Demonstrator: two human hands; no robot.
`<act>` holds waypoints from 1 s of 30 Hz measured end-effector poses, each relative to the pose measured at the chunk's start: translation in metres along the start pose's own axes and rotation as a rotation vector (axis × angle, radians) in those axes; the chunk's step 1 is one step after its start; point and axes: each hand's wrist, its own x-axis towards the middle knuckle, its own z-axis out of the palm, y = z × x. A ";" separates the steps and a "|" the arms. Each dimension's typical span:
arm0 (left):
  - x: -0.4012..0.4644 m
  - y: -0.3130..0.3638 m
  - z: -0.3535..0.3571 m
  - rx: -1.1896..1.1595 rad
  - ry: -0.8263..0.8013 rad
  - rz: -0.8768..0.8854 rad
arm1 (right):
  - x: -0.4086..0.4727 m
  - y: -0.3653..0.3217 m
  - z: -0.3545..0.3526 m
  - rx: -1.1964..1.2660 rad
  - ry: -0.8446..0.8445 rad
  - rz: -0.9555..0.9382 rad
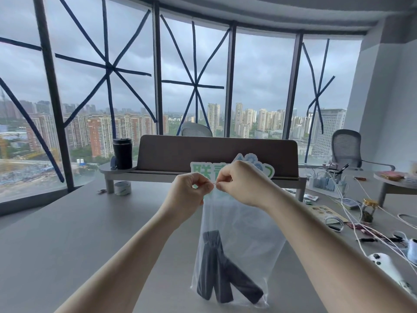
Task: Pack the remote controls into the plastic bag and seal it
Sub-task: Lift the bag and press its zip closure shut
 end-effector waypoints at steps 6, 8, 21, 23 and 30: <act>0.002 -0.006 0.004 0.030 0.031 -0.002 | -0.003 -0.001 0.007 -0.045 -0.004 -0.030; 0.002 -0.008 0.005 0.072 0.065 0.031 | -0.004 -0.002 0.007 -0.090 -0.008 -0.035; 0.011 -0.028 -0.023 0.085 0.323 0.021 | -0.028 0.030 -0.002 -0.265 0.012 0.010; 0.013 -0.032 -0.031 0.068 0.345 0.004 | -0.030 0.032 -0.002 -0.268 0.022 0.012; 0.014 -0.040 -0.052 0.059 0.392 0.029 | -0.035 0.029 -0.003 -0.270 0.043 0.004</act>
